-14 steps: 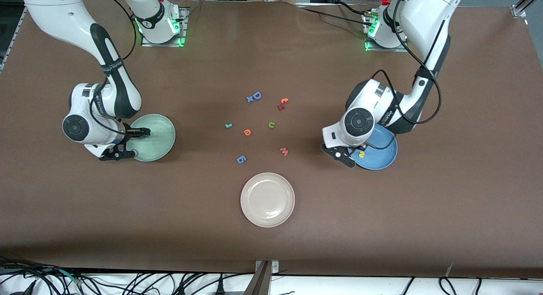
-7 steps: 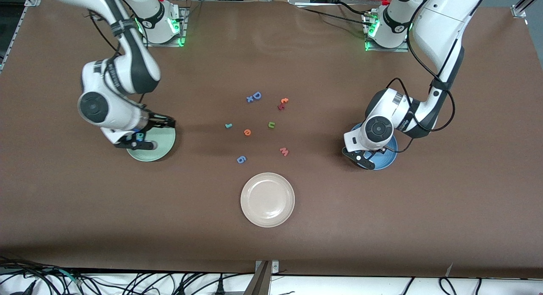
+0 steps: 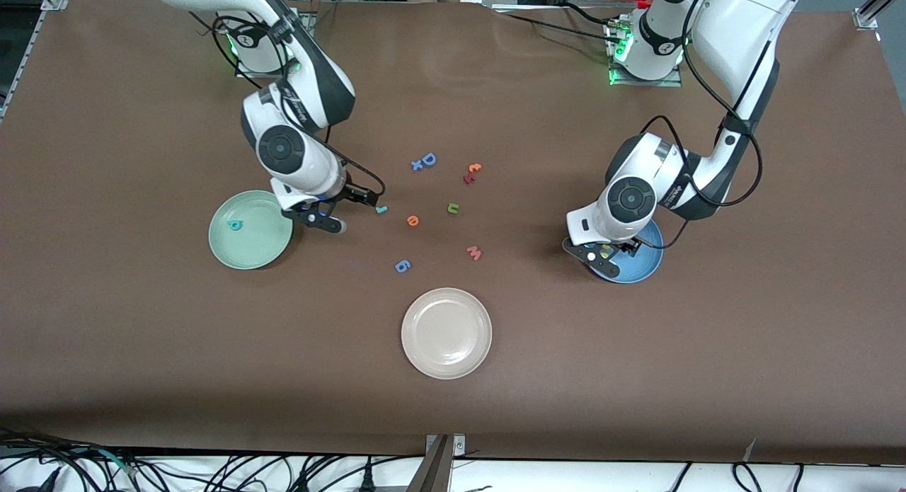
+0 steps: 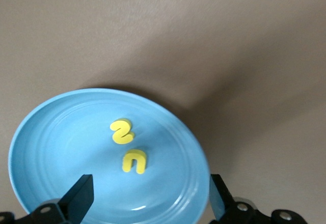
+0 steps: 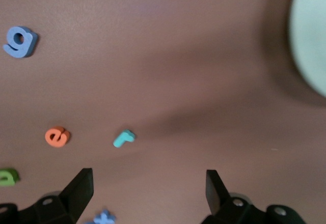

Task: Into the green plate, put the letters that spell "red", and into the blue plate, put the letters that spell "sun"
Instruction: 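Reach the right gripper to the r while the left gripper nears the 2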

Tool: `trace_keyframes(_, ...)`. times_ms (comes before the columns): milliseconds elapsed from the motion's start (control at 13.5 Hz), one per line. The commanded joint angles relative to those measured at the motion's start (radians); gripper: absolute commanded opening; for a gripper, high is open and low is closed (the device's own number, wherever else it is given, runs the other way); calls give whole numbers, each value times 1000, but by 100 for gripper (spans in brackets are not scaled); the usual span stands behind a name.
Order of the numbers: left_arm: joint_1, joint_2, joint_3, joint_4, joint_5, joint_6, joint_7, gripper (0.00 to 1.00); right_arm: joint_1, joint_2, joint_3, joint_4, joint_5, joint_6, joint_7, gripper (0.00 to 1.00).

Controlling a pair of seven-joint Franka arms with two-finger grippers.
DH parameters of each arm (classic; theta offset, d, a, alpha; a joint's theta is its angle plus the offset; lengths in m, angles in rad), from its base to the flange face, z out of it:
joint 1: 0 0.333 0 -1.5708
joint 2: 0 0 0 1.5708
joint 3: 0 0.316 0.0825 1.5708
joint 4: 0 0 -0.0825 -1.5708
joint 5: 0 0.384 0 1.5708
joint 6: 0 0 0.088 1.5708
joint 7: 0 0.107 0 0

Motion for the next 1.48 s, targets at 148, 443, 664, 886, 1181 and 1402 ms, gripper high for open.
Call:
trace_keyframes(148, 6, -17, -12, 2, -52, -19, 9, 100, 27, 96, -3, 7, 5, 143, 51, 96)
trace_keyframes(443, -3, -8, -17, 2, -84, -14, -8, 100, 70, 156, -11, 6, -6, 238, 85, 96)
trace_keyframes(664, -3, -6, -17, 4, -89, -13, -8, 100, 72, 163, -18, -2, -7, 235, 85, 94)
trace_keyframes(886, -5, -6, -18, 4, -90, -11, -8, 99, 72, 161, -30, -14, -16, 232, 81, 87)
trace_keyframes(1181, -8, -6, -18, 5, -175, -13, -8, 99, 72, 161, -40, -16, -64, 232, 87, 79)
trace_keyframes(1402, -26, -8, -35, 7, -176, -13, -70, 97, 73, 163, -40, -16, -64, 232, 93, 64)
